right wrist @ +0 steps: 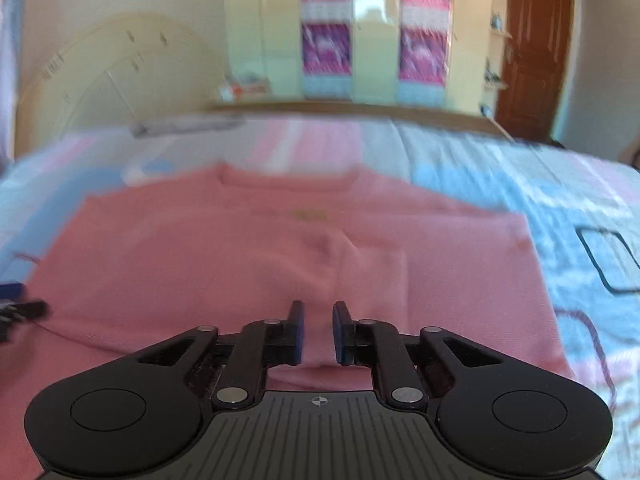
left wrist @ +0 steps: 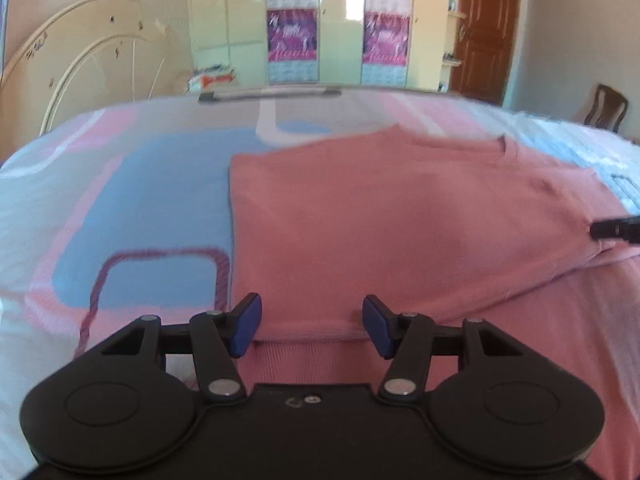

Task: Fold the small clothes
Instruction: 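Pinch and straighten the folded sweatshirt edges with both grippers, then roll both grippers and close them on the sweatshirt hem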

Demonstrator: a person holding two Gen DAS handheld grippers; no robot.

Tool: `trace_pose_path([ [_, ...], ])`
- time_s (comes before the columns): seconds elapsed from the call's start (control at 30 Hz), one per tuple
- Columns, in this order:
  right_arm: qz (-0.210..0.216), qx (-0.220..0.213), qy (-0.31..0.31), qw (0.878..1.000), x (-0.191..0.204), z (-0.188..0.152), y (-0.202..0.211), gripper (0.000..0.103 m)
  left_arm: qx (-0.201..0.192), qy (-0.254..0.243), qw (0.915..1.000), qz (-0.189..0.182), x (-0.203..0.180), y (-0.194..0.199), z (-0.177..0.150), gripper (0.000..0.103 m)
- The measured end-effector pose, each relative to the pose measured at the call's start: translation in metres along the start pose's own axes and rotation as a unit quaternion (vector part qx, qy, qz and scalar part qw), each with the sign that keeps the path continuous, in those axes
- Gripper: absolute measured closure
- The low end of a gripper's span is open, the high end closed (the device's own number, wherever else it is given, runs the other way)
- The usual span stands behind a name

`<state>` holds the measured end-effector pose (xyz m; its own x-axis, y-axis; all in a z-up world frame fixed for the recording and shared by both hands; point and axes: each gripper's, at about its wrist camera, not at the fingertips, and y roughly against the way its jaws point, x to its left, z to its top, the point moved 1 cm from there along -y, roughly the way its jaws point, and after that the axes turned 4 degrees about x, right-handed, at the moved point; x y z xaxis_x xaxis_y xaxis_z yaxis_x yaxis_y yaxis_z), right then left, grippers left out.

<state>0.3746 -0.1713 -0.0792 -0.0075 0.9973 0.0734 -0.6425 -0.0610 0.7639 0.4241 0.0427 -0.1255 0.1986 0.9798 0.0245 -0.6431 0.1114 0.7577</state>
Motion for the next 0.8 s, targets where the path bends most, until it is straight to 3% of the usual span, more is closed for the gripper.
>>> trace_pose_path([
  [0.03, -0.004, 0.021, 0.004, 1.000, -0.002, -0.003, -0.009, 0.090, -0.001, 0.001, 1.0000, 0.003, -0.002, -0.001, -0.001, 0.049],
  [0.1, 0.008, 0.019, 0.000, 1.000, -0.004, -0.002, -0.008, 0.089, 0.000, 0.008, 0.9999, 0.010, -0.005, 0.002, 0.002, 0.049],
  [0.23, 0.017, -0.015, 0.003, 1.000, -0.010, 0.000, 0.009, 0.088, 0.010, 0.008, 0.9998, 0.018, -0.007, -0.002, 0.002, 0.048],
  [0.3, 0.013, 0.034, 0.004, 0.999, -0.017, -0.008, -0.009, 0.088, 0.012, 0.009, 0.9996, 0.025, -0.008, -0.002, 0.004, 0.048],
  [0.47, 0.042, -0.002, 0.000, 0.999, -0.033, -0.012, 0.011, 0.088, 0.016, 0.009, 0.9983, 0.056, -0.016, 0.005, 0.005, 0.048],
  [0.73, 0.087, -0.014, 0.004, 0.996, -0.061, -0.017, 0.035, 0.088, 0.032, 0.029, 0.9947, 0.093, -0.035, 0.035, -0.017, 0.044],
  [0.8, 0.093, -0.014, 0.004, 0.996, -0.068, -0.021, 0.042, 0.087, 0.031, 0.032, 0.9944, 0.096, -0.042, 0.045, -0.023, 0.027],
])
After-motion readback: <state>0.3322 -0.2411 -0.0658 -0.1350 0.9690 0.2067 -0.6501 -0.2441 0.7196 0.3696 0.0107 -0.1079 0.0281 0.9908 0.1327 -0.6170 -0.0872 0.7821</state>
